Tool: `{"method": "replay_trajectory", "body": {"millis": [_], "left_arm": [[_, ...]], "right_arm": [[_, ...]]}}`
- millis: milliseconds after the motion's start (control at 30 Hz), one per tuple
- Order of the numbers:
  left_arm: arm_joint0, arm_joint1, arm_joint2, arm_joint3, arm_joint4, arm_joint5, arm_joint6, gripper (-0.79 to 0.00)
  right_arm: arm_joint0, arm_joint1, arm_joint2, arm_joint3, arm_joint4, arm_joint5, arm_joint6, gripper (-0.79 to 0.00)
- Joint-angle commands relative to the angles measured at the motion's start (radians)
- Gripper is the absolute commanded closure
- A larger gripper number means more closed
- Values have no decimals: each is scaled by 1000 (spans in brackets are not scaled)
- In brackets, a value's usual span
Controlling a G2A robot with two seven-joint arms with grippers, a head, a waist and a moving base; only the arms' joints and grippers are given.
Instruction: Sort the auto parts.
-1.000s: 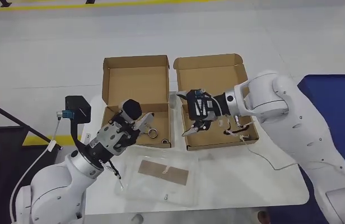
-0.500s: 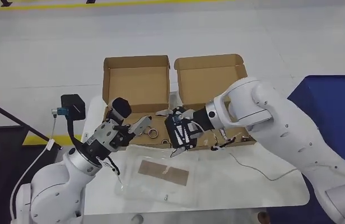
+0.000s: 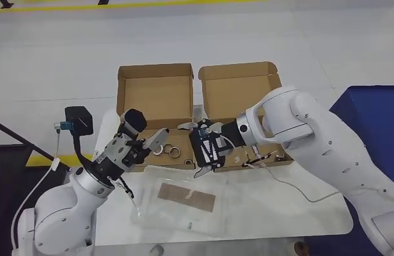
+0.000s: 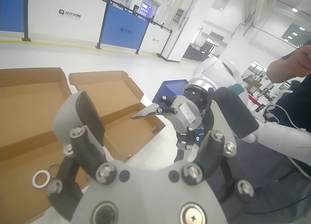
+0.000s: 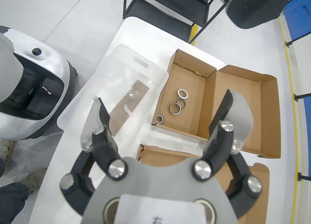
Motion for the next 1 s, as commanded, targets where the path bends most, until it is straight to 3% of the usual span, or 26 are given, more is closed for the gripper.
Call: {"method": "replay_trajectory", "body": {"millis": [0, 100, 233, 533, 867, 967], "left_arm": [[-20, 0, -30, 32, -56, 26, 45, -785], [-49, 3, -92, 68, -140, 68, 69, -785], [-70, 9, -159, 70, -245, 101, 55, -785], [3, 18, -143, 0, -287, 87, 25, -785], [3, 18, -143, 0, -287, 87, 25, -785], [3, 18, -143, 0, -287, 87, 25, -785]], "right_arm": [[-29, 13, 15, -11, 10, -6, -45, -785], [-40, 29, -22, 13, 39, -6, -52, -785], [10, 20, -161, 118, 76, -6, -49, -785], [221, -104, -505, 299, 62, -6, -206, -785], [230, -108, -512, 307, 54, -6, -211, -785], [232, -110, -508, 170, -69, -6, -299, -785]]}}
